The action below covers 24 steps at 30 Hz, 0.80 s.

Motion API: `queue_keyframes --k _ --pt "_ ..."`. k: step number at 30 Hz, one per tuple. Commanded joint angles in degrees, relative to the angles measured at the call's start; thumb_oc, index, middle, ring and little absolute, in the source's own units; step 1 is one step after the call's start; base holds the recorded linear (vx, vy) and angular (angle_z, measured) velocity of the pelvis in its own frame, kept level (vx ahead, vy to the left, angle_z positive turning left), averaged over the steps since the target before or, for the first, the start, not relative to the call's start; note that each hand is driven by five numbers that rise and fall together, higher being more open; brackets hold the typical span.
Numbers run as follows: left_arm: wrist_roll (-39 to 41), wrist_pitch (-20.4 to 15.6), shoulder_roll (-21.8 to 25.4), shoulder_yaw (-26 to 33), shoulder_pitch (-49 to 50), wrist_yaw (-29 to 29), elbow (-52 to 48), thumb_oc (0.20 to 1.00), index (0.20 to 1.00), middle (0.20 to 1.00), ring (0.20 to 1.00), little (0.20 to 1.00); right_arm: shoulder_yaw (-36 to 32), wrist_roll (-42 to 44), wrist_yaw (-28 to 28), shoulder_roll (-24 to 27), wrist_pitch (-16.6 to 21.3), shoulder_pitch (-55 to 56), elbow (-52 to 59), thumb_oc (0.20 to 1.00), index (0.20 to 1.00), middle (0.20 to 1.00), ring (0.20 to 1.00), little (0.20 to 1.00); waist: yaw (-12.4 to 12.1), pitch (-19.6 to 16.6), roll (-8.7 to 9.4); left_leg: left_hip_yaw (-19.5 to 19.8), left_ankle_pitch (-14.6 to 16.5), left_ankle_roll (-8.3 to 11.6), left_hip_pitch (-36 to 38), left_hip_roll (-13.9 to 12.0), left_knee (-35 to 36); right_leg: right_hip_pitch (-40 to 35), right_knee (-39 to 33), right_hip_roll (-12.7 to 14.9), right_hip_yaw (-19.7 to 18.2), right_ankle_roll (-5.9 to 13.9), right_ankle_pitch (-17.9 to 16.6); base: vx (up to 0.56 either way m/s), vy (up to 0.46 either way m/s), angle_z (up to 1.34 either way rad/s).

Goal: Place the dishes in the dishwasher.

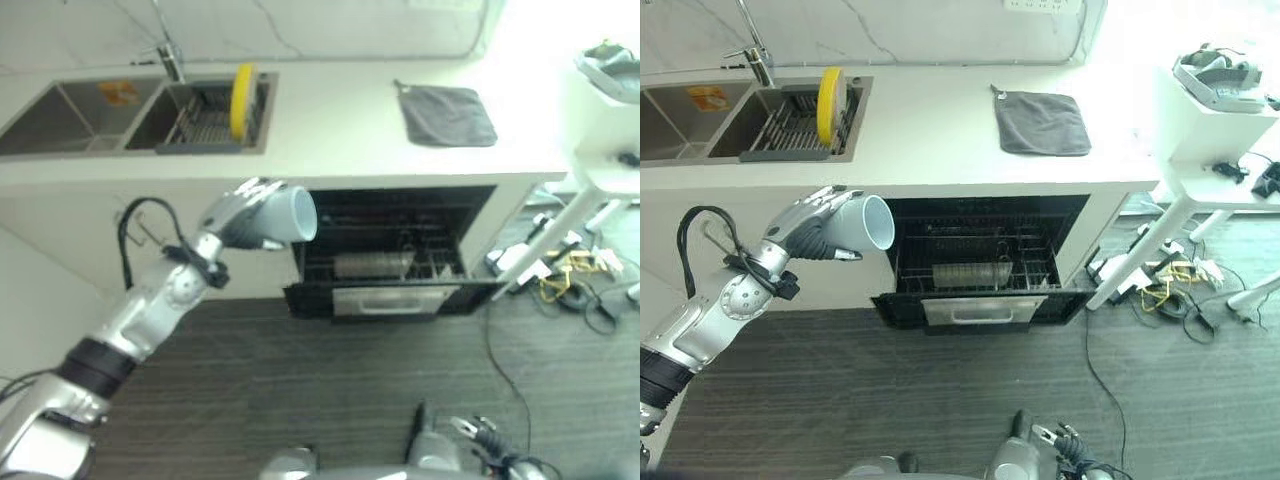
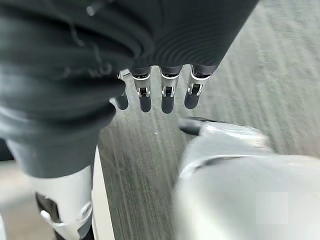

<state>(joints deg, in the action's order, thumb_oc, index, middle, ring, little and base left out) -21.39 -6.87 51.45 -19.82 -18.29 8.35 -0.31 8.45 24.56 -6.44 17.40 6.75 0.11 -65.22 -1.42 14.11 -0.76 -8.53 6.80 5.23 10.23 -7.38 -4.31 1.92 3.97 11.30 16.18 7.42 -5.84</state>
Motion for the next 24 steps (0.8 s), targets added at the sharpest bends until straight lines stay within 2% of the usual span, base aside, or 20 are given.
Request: queue_keyframes --k 1,4,7,8,10,11,12,14,18,22,24 --pt "-2.17 -0.07 0.19 5.62 -2.18 3.22 -4.76 0.200 0.200 0.200 0.200 0.200 1.71 -1.67 -0.67 1.21 -0.44 -1.23 -0.25 1.000 1.000 1.000 1.000 1.000 1.15 -1.72 1.45 -2.92 0.08 -4.09 -3.77 -0.39 -3.41 -1.49 4.06 1.30 -2.85 2.49 5.30 0.18 -0.331 0.04" --pt "-1.57 1.61 0.20 6.49 -0.72 4.84 -3.89 0.200 0.200 0.200 0.200 0.200 2.53 -1.82 -1.10 2.93 -1.04 -2.25 -0.54 1.000 1.000 1.000 1.000 1.000 1.37 -1.89 1.17 -2.93 -0.05 -3.02 -4.97 -2.34 -7.71 -1.63 4.55 -1.07 -2.58 -0.16 6.93 0.18 -0.343 -0.19" --pt "-1.54 0.42 -0.56 6.99 0.67 5.04 -3.31 0.200 0.200 0.200 0.200 0.200 1.46 -3.41 -1.18 4.44 -1.52 -2.00 -1.45 1.000 1.000 1.000 1.000 1.000 1.48 -1.76 0.41 -4.57 -3.50 -1.86 -9.49 -3.64 -17.31 -3.28 4.00 -2.83 -1.41 -2.76 8.59 0.17 -0.214 -0.08" --pt "-2.40 -0.02 -1.93 6.19 0.56 4.90 -3.33 0.200 0.200 0.200 0.200 0.200 0.32 -1.95 -0.86 5.28 -2.01 -1.85 -2.27 1.000 1.000 1.000 1.000 1.000 1.67 -1.40 -0.54 -4.95 -5.50 -0.70 -10.78 -4.52 -17.08 -3.94 4.31 -3.57 -0.37 -3.39 9.51 0.15 0.014 0.12" --pt "-3.16 -0.29 -2.80 6.26 0.96 4.73 -3.88 0.200 0.200 0.200 0.200 0.200 -0.67 -1.54 -1.05 5.60 -1.85 -2.00 -3.01 1.000 1.000 1.000 1.000 1.000 1.66 -1.23 -1.30 -4.50 -6.74 -0.17 -9.90 -4.16 -10.61 -4.26 4.59 -3.66 -0.35 -3.04 9.84 0.11 0.172 0.54" --pt "-4.04 -0.14 -3.53 6.33 1.23 4.57 -4.65 0.200 0.200 0.200 0.200 0.200 -1.24 -0.64 -1.05 5.58 -1.47 -2.02 -3.13 1.000 1.000 1.000 1.000 1.000 1.47 -1.26 -2.29 -3.92 -10.83 1.38 -10.49 -4.73 -4.08 -4.98 4.09 -4.10 -0.56 -2.90 10.15 0.08 0.218 0.38" --pt "-4.27 0.08 -3.92 6.25 1.01 4.16 -5.20 0.200 0.200 0.200 0.200 0.200 -1.94 0.30 -1.00 5.58 -0.99 -1.84 -3.29 1.000 1.000 1.000 1.000 1.000 1.42 -1.10 -2.72 -3.61 -14.21 2.44 -11.37 -5.88 -2.69 -5.73 3.84 -4.18 -0.56 -3.12 10.63 0.06 0.259 0.10" --pt "-4.33 0.44 -4.53 5.69 0.03 3.54 -5.18 0.200 0.200 0.200 0.200 0.200 -2.51 3.40 0.14 5.02 -0.43 -1.64 -3.41 1.000 1.000 1.000 1.000 1.000 1.75 -1.60 -2.77 -4.62 -12.03 2.07 -9.57 -5.11 1.55 -6.39 3.61 -2.26 0.66 -2.31 10.63 0.04 0.250 -0.01" --pt "-3.62 0.36 -3.76 4.74 -1.36 3.94 -3.60 0.200 0.200 0.200 0.200 0.200 -3.09 5.01 2.18 2.94 0.04 -0.18 -3.39 1.000 1.000 1.000 1.000 1.000 2.29 -2.95 -4.20 -4.49 -11.11 1.40 -5.73 -2.85 6.60 -5.66 3.53 0.19 1.40 -0.28 9.00 0.05 0.253 -0.01" --pt "-3.38 -0.96 -2.48 5.14 -1.38 4.64 -2.85 0.200 0.200 0.200 0.200 0.200 -3.74 5.85 2.88 1.89 0.07 0.98 -3.42 1.000 1.000 1.000 1.000 1.000 2.40 -3.29 -3.91 -4.77 -9.86 0.02 -4.53 -1.28 7.97 -5.59 2.73 1.26 0.69 1.39 7.73 0.00 0.101 0.15" --pt "-2.83 -1.01 -1.69 5.09 -2.21 4.70 -2.72 0.200 0.200 0.200 0.200 0.200 -3.94 6.61 2.72 1.59 1.30 1.69 -2.60 1.000 1.000 1.000 1.000 1.000 2.53 -3.22 -3.56 -5.41 -9.40 -0.57 -4.52 -0.93 8.08 -5.59 2.36 1.82 0.77 1.90 7.24 -0.08 0.066 -0.04"
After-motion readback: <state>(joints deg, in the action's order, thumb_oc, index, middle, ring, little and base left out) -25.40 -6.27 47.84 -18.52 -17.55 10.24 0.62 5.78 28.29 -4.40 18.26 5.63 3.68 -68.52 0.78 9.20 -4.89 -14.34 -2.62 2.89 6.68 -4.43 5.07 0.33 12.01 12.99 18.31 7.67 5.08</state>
